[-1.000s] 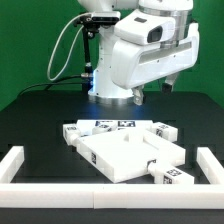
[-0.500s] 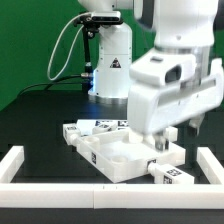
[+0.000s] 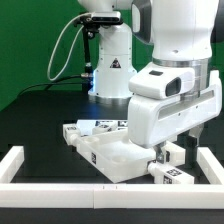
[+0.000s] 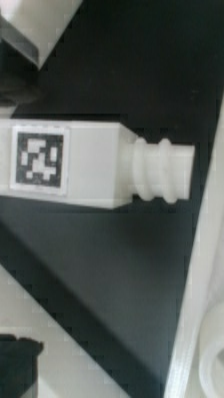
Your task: Assemble one leg
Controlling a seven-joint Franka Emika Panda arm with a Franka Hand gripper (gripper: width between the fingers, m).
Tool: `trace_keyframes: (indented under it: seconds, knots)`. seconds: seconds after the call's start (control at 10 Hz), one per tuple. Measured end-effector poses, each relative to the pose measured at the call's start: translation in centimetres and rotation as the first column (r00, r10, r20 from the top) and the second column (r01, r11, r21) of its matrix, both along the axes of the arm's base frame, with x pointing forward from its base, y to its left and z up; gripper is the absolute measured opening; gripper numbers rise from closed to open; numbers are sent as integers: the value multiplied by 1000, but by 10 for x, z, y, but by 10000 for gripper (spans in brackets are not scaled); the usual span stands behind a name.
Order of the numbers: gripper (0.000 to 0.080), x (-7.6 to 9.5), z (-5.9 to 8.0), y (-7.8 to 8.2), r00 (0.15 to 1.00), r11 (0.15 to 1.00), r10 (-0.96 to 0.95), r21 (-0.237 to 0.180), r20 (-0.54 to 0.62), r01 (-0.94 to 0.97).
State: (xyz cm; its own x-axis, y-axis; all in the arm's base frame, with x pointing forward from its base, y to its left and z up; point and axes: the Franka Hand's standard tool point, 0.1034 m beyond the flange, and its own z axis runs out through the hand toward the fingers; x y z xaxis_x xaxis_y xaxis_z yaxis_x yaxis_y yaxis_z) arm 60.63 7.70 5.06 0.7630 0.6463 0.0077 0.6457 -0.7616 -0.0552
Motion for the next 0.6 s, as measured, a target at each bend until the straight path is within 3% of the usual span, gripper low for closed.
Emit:
trace_keyframes:
  seconds: [0.4, 0.6]
  knots:
    - [649, 10, -38, -6, 999, 1000, -16, 10, 37, 16]
    - [622, 10, -40, -7, 999, 1000, -15, 11, 36, 15]
